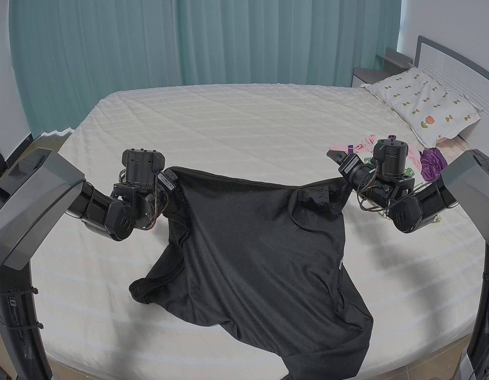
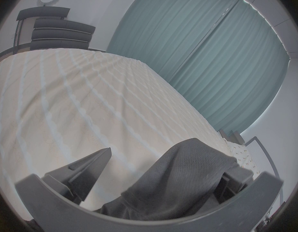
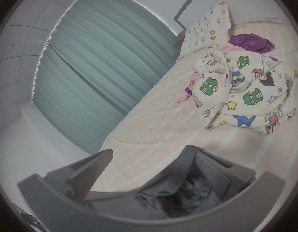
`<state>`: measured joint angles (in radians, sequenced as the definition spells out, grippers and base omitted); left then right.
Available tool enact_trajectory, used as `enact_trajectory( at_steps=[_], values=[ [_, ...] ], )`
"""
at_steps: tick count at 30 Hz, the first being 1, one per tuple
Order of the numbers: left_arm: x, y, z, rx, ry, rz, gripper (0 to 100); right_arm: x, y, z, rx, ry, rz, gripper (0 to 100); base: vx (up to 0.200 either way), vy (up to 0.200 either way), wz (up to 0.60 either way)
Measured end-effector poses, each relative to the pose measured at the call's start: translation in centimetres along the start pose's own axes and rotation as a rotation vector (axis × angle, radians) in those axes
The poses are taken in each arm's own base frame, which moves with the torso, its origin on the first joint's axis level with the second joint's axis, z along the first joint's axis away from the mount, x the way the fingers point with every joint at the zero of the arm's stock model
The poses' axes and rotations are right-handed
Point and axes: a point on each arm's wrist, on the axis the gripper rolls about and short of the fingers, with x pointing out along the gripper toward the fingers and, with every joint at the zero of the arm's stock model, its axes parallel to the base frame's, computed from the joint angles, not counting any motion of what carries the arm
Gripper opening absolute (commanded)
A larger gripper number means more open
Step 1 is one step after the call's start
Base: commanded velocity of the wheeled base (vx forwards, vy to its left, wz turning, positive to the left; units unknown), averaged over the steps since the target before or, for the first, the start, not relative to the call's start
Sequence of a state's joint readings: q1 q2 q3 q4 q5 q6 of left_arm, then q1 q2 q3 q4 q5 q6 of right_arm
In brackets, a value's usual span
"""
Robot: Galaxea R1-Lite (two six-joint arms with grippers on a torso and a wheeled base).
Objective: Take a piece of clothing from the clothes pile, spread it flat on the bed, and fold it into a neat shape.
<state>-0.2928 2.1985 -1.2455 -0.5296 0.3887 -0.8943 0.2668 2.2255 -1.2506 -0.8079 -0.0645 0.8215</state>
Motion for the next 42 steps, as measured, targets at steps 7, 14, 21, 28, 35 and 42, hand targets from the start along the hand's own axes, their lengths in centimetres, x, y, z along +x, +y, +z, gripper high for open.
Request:
enact_trajectory(
  at_steps=[7, 14, 21, 28, 35, 42],
  values=[
    [0.8, 1.4, 1.3, -0.002, -0.017, 0.037, 100, -0.3, -0.6, 1.5, 0.019, -0.024, -0.022, 100, 0.0, 0.0, 0.0],
    [1.2, 2.2, 1.7, 0.04, 0.042, 0.02, 100, -0.1, 0.1, 2.9, 0.169, -0.061, 0.025, 100, 0.0, 0.0, 0.0],
    [1.2, 2.6, 2.1, 0.034, 0.109, -0.021, 100, 0.5, 0.2, 3.4, 0.292, -0.043, 0.043, 100, 0.0, 0.0, 0.0],
    [0.9, 2.5, 3.3, -0.02, 0.2, -0.089, 100, 0.3, -1.6, 2.2, 0.268, 0.007, -0.025, 100, 0.0, 0.0, 0.0],
    [-0.1, 2.6, 4.0, -0.049, 0.388, -0.082, 100, -0.4, -2.7, 0.9, 0.228, 0.048, -0.07, 100, 0.0, 0.0, 0.0],
    [-0.4, 1.5, 6.0, -0.14, 0.437, -0.11, 100, -1.5, -3.3, -0.1, 0.196, 0.086, -0.105, 100, 0.0, 0.0, 0.0]
  ],
)
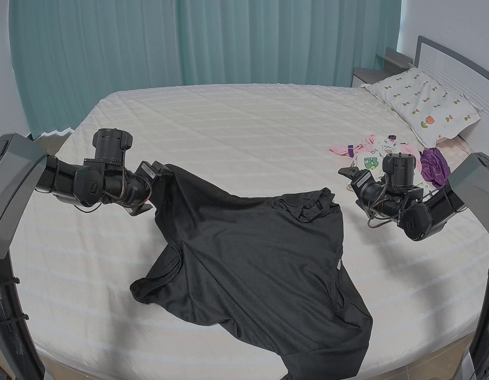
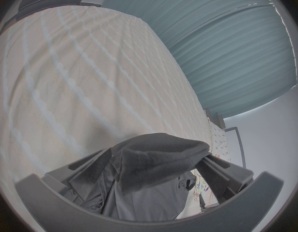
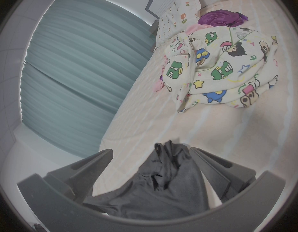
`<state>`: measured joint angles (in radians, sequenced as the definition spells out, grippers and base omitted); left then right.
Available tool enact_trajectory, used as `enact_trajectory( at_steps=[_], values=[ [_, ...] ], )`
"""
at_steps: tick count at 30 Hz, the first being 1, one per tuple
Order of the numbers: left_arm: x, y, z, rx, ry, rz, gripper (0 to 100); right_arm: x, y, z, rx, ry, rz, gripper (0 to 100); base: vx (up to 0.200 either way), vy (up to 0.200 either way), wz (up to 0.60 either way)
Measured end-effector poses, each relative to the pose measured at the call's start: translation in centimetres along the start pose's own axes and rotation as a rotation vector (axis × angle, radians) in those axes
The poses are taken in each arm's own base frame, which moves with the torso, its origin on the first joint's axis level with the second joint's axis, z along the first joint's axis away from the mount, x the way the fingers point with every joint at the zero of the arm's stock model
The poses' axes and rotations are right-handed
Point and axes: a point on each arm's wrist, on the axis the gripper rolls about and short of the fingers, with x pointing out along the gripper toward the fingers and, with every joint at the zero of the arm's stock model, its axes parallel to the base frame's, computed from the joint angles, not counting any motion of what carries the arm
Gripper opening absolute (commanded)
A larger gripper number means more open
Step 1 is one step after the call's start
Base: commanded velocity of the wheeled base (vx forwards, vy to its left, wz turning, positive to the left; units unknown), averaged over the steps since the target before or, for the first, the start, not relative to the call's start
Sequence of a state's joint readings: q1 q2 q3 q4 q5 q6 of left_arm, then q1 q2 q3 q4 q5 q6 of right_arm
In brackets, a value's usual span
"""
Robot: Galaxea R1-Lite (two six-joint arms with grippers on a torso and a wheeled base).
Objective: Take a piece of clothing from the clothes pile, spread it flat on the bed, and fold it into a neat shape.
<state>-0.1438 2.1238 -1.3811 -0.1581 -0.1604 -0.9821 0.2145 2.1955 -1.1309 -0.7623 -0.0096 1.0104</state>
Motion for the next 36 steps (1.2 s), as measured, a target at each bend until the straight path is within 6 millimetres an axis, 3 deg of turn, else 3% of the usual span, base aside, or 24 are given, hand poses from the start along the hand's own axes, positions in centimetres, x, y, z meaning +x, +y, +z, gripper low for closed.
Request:
enact_trajectory(
  at_steps=[7, 15, 23, 29, 36],
  values=[
    [-0.3, -0.1, 1.1, -0.007, -0.015, -0.013, 100, -0.9, -1.3, -0.8, -0.091, 0.034, -0.046, 100, 0.0, 0.0, 0.0],
    [-1.0, -0.4, 1.4, -0.047, 0.184, -0.043, 100, -2.0, -2.9, -2.5, -0.171, 0.082, -0.088, 100, 0.0, 0.0, 0.0],
    [-1.5, -0.8, 2.7, -0.104, 0.184, -0.065, 100, -3.2, -4.4, -4.4, -0.219, 0.174, -0.117, 100, 0.0, 0.0, 0.0],
    [-1.6, 0.9, 1.7, -0.12, 0.212, -0.011, 100, -3.3, -4.3, -5.8, -0.23, 0.223, -0.107, 100, 0.0, 0.0, 0.0],
    [-4.0, 2.7, -0.1, -0.086, 0.218, 0.051, 100, -3.0, -4.6, -7.1, -0.242, 0.259, -0.112, 100, 0.0, 0.0, 0.0]
  ],
)
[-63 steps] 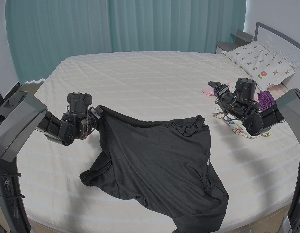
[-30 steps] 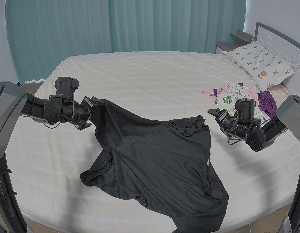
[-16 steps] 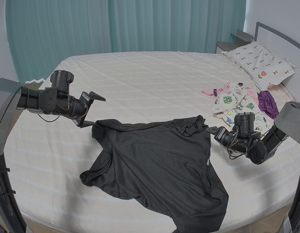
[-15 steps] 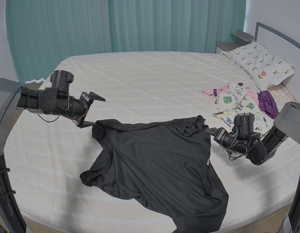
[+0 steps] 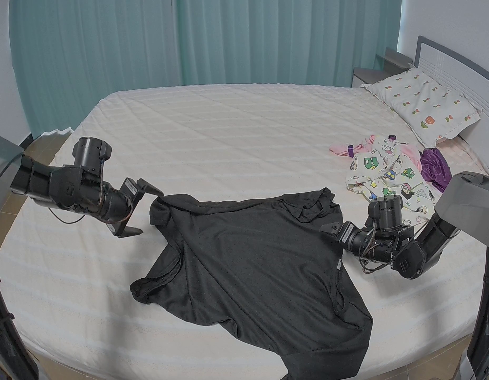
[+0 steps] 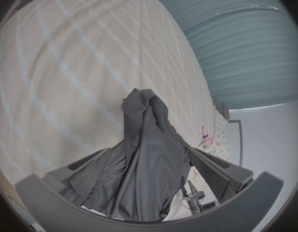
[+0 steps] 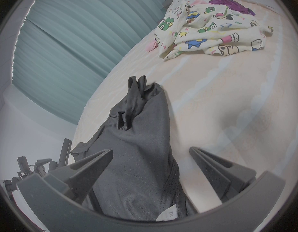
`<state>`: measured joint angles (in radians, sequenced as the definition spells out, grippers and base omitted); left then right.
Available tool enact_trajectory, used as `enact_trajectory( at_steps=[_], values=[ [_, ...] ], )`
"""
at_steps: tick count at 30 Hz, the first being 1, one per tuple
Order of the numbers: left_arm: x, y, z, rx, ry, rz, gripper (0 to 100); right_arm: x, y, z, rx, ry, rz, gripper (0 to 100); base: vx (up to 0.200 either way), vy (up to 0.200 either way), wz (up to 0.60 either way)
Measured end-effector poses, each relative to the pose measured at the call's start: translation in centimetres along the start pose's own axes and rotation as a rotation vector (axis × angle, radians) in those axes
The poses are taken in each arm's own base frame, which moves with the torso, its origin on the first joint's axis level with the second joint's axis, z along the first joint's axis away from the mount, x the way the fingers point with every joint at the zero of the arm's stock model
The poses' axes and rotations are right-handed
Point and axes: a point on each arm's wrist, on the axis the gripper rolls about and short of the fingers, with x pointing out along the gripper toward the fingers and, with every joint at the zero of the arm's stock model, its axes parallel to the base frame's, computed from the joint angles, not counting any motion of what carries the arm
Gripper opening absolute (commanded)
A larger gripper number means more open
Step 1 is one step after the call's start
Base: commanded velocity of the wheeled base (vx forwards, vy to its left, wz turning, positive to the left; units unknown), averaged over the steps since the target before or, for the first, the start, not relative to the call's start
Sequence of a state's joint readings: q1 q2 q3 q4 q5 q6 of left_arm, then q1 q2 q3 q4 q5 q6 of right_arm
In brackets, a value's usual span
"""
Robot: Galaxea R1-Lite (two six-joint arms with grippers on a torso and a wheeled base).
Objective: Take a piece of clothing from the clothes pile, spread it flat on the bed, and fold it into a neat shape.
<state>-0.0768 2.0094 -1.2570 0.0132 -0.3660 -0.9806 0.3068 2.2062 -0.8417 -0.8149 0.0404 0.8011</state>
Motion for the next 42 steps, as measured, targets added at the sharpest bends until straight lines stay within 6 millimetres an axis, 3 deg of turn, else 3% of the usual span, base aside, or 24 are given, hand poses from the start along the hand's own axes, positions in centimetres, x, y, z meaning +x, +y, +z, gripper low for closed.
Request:
enact_trajectory(
  at_steps=[1, 13, 18, 24, 25, 28, 35, 42],
  values=[
    [-0.3, 0.4, -0.4, 0.01, -0.001, 0.009, 100, 0.1, 0.0, -0.1, -0.001, 0.004, -0.001, 0, 0.0, 0.0, 0.0],
    [-2.4, 5.1, -6.0, 0.134, -0.09, 0.098, 100, 1.1, -0.4, -1.1, -0.005, 0.029, -0.02, 0, 0.0, 0.0, 0.0],
    [-2.7, 5.9, -7.7, 0.16, -0.081, 0.126, 100, 1.9, -0.3, 0.6, 0.01, -0.027, -0.006, 0, 0.0, 0.0, 0.0],
    [-2.9, 6.3, -8.3, 0.166, -0.078, 0.141, 100, 2.5, 0.4, 3.8, 0.025, -0.121, 0.036, 0, 0.0, 0.0, 0.0],
    [-2.9, 6.4, -8.4, 0.167, -0.084, 0.149, 100, 2.6, 0.5, 4.4, 0.025, -0.136, 0.043, 100, 0.0, 0.0, 0.0],
    [-2.9, 6.5, -8.5, 0.17, -0.11, 0.174, 100, 2.9, 0.5, 5.2, 0.001, -0.16, 0.052, 100, 0.0, 0.0, 0.0],
    [-2.7, 6.6, -9.2, 0.187, -0.097, 0.191, 100, 3.1, -0.4, 4.8, -0.007, -0.144, 0.033, 100, 0.0, 0.0, 0.0],
    [-2.2, 6.7, -9.7, 0.215, -0.105, 0.226, 100, 0.8, -2.0, 4.1, 0.01, -0.117, -0.011, 100, 0.0, 0.0, 0.0]
  ],
)
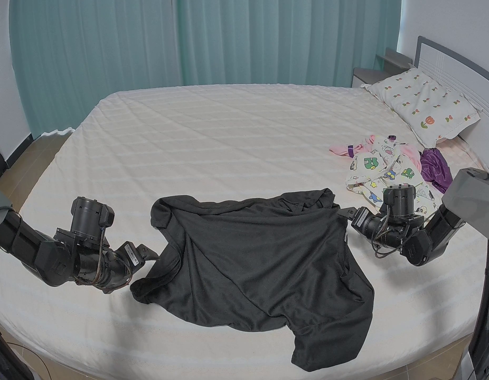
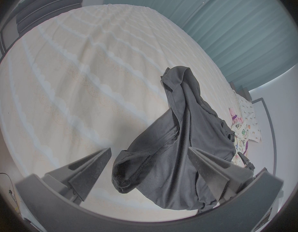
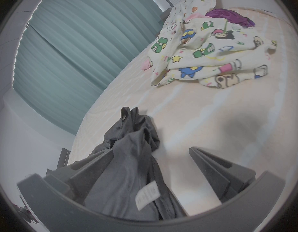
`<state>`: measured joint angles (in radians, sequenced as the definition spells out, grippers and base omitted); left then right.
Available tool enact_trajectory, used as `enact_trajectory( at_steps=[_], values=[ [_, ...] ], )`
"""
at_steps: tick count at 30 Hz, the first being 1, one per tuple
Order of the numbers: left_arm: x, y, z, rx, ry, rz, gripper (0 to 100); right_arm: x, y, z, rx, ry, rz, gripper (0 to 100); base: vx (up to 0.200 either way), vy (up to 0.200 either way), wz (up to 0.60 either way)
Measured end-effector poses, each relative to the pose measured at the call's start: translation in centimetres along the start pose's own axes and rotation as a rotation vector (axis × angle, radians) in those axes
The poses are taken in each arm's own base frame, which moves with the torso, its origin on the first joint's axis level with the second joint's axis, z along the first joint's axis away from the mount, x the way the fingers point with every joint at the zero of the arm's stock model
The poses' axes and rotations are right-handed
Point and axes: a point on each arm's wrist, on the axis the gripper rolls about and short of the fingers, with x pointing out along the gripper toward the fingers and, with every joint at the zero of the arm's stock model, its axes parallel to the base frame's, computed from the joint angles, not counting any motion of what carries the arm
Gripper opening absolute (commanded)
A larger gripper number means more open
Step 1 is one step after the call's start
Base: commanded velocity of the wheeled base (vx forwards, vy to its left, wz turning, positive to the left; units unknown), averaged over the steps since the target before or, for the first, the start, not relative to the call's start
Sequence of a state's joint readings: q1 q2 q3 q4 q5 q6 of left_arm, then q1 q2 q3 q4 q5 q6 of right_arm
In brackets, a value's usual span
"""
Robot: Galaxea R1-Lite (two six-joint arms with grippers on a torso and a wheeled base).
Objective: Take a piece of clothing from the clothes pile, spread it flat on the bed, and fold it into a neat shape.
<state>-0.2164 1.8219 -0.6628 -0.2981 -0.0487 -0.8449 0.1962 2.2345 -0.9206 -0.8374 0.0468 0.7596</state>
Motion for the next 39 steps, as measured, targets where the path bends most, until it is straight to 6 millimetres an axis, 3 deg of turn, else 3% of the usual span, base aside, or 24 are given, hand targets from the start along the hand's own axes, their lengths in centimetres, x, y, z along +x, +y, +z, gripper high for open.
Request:
enact_trajectory(
  at_steps=[12, 13, 22, 30, 31, 39],
  values=[
    [2.0, 0.0, -1.4, 0.067, -0.012, 0.106, 100, -6.7, -2.2, -2.9, 0.007, 0.098, -0.082, 100, 0.0, 0.0, 0.0],
    [2.2, -0.1, -1.6, 0.075, -0.01, 0.115, 0, -7.2, -2.3, -3.4, 0.004, 0.108, -0.084, 100, 0.0, 0.0, 0.0],
    [3.4, 0.4, -2.8, 0.104, 0.002, 0.191, 0, -10.7, -3.4, -6.7, -0.139, 0.251, -0.074, 100, 0.0, 0.0, 0.0],
    [2.1, 1.7, -3.8, 0.114, 0.027, 0.226, 0, -11.8, -3.2, -8.4, -0.183, 0.323, -0.056, 100, 0.0, 0.0, 0.0],
    [1.7, 2.0, -4.0, 0.121, 0.033, 0.232, 0, -11.9, -3.2, -8.7, -0.19, 0.333, -0.054, 0, 0.0, 0.0, 0.0],
    [-0.8, 3.8, -5.4, 0.146, 0.059, 0.258, 0, -12.5, -3.1, -9.8, -0.227, 0.38, -0.05, 0, 0.0, 0.0, 0.0]
  ],
)
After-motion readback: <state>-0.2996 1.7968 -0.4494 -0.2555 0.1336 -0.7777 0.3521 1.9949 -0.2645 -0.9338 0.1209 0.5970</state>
